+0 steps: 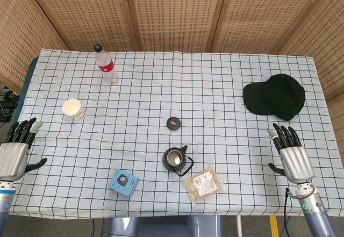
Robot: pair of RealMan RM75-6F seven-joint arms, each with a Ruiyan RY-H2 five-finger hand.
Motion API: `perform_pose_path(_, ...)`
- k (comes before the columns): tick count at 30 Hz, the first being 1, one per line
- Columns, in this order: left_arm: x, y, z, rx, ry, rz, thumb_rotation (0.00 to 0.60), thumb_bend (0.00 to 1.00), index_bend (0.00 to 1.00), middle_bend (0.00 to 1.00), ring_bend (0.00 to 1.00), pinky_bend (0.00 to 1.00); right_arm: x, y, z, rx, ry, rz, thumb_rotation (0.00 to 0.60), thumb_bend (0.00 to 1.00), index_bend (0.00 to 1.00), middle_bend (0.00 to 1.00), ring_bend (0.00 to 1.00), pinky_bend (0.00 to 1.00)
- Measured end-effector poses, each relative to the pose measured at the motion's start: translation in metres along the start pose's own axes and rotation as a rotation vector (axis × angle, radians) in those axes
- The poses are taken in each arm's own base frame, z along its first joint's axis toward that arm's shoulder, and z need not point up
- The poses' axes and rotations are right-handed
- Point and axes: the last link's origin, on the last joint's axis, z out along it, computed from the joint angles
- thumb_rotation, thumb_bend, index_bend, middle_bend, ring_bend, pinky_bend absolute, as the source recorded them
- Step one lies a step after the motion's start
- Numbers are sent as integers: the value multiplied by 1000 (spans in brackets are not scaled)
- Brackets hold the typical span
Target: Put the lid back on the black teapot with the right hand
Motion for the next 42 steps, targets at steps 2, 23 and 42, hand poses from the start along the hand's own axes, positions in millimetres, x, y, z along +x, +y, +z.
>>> perform_pose_path(2,0,0,0,-1,1,-1,600,53,0,0,0,0,0,0,0,0,-2,-1,600,250,0,0,0,0)
perform_pose_path(23,3,-4,2,9,6,-19,600,52,0,0,0,0,26,-51,61,121,30,62,600,247,179,0,0,0)
perform_pose_path(42,-4,-18,22,46,-50,-58,600,53,0,0,0,0,11,-193,201,221,-155,61,600,244,282,15,0,0)
